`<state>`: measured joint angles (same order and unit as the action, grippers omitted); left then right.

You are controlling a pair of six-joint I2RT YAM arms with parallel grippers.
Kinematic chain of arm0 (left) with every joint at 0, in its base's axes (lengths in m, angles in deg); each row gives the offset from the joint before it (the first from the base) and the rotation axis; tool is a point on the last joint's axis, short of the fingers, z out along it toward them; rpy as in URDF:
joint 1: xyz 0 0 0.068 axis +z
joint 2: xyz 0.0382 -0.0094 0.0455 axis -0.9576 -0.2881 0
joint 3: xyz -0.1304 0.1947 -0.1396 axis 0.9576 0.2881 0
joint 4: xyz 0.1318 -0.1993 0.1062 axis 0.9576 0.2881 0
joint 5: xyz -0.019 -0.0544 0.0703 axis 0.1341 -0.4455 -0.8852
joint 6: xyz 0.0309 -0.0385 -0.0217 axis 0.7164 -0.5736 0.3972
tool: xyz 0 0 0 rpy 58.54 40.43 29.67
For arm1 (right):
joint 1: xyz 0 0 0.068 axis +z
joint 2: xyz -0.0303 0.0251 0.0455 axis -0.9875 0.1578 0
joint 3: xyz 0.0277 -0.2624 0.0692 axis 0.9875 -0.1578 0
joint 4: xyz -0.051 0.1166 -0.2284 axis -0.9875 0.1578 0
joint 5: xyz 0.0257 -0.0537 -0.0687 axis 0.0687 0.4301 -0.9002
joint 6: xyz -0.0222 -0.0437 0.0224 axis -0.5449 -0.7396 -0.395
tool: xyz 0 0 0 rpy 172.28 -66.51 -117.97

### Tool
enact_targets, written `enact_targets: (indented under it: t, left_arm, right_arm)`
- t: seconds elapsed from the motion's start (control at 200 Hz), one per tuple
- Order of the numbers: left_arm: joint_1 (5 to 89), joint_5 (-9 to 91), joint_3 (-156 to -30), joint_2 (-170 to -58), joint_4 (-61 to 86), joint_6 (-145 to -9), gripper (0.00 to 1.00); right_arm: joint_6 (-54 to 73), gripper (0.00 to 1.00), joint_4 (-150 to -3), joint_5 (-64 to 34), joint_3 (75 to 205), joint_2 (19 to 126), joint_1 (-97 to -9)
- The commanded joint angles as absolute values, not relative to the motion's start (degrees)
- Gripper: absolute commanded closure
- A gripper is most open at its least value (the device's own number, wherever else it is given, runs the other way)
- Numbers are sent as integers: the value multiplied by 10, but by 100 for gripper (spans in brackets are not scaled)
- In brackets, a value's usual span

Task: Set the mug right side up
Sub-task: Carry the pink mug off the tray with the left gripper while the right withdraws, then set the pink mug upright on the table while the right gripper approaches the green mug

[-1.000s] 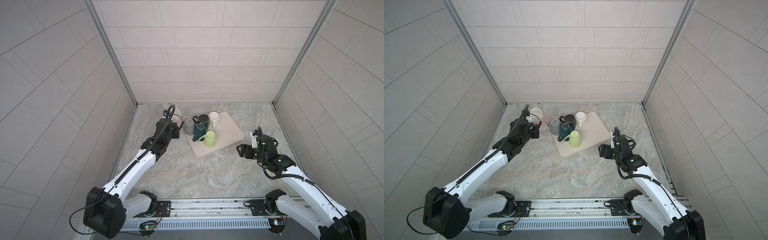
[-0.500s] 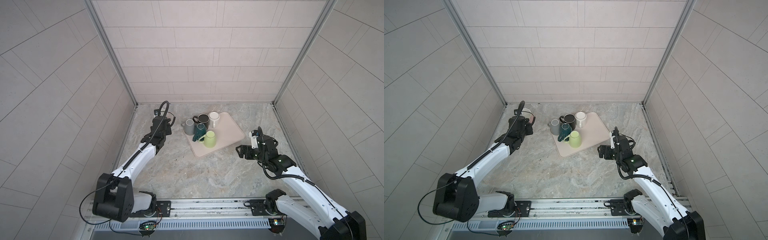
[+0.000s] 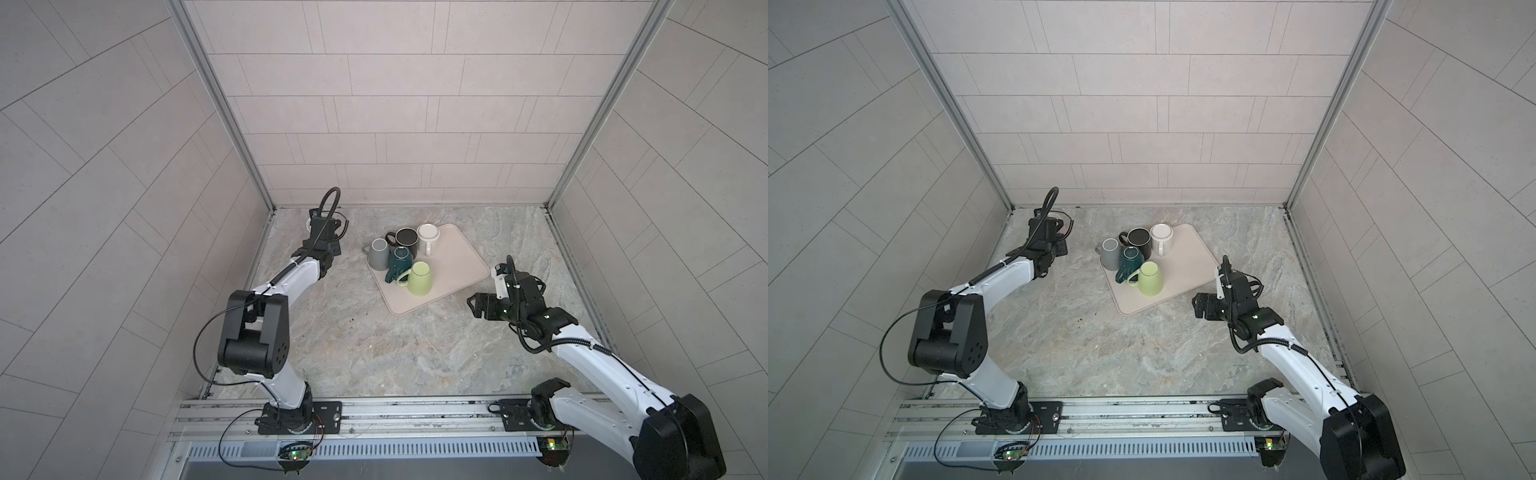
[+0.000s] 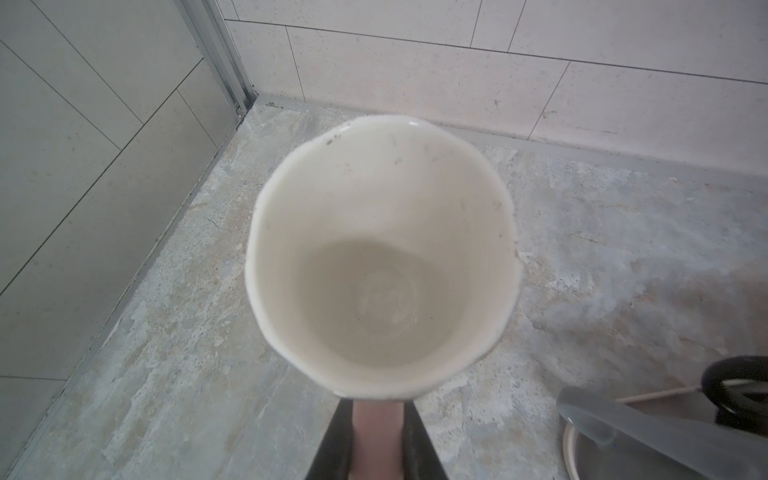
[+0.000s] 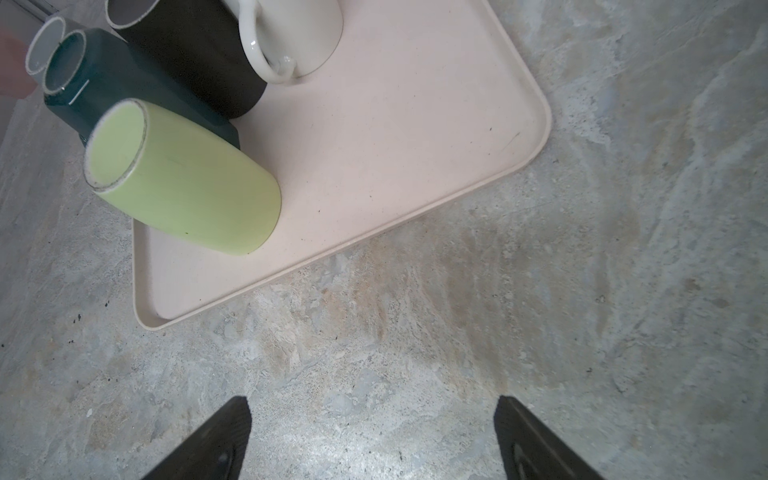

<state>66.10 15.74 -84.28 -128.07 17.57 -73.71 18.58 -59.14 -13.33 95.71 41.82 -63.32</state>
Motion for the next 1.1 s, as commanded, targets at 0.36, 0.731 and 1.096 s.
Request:
enact_targets:
  t: [0.36, 0.731, 1.096]
  left_arm:
    - [687, 183, -906, -1360, 143, -752, 100]
    - [683, 196, -872, -1321, 135, -763, 36]
    - [665, 186, -848, -1231, 173, -789, 0]
  right_arm:
    - [172, 7, -610, -149, 946, 415, -626]
    - [177, 7, -602, -149, 956, 439, -626]
    - [192, 10, -572, -143, 985, 469, -619]
